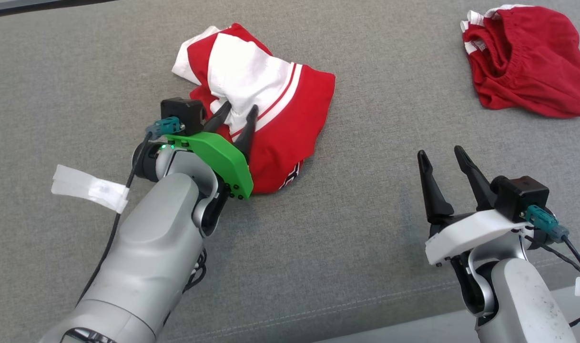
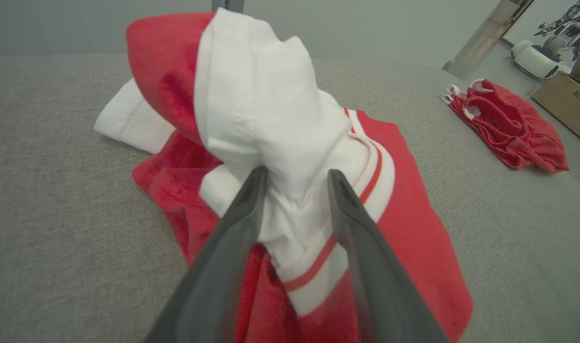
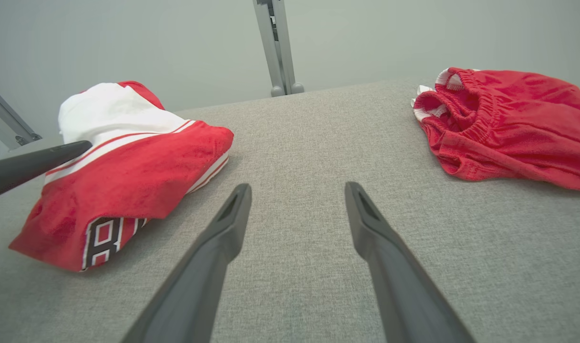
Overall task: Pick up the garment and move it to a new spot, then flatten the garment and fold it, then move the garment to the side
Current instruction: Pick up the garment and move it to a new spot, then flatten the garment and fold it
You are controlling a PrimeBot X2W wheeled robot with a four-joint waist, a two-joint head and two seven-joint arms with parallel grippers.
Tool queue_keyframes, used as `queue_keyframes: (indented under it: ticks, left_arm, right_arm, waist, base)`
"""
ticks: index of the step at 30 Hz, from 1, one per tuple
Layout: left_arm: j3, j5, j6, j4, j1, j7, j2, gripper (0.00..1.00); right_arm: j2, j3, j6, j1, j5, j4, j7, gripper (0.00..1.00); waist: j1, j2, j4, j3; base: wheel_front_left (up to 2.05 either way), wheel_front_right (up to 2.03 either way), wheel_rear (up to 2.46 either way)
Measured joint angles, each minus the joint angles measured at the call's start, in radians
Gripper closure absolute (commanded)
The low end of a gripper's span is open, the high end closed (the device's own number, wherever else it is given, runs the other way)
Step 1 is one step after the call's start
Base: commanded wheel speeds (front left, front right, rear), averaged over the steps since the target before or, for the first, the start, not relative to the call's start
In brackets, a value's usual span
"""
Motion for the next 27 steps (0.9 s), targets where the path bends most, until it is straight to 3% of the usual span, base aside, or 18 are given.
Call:
queue_keyframes:
  ticks: [12,19,27]
  left_arm:
    - [-0.097,0.009,-0.002,-0.046,0.048,-0.081,-0.010,0.00]
    - [-0.121,0.007,0.044,-0.139,0.126,-0.103,-0.011,0.00]
    - [-0.091,0.025,0.093,-0.304,0.250,-0.108,-0.011,0.00]
  right_arm:
    - [-0.008,0.014,0.000,-0.020,-0.060,0.006,0.062,0.00]
    - [-0.072,0.057,0.000,-0.120,-0.068,0.055,0.109,0.00]
    - [-0.133,0.164,0.001,-0.271,-0.073,0.197,0.131,0.00]
  waist:
    - [0.0000,0.0000,0.081,-0.068]
    - [0.0000,0.0000,0.171,-0.103]
    - [0.0000,0.0000,0.290,-0.125]
  base:
    - [0.00,0.00,0.00]
    - [0.00,0.00,0.00]
    - [0.00,0.00,0.00]
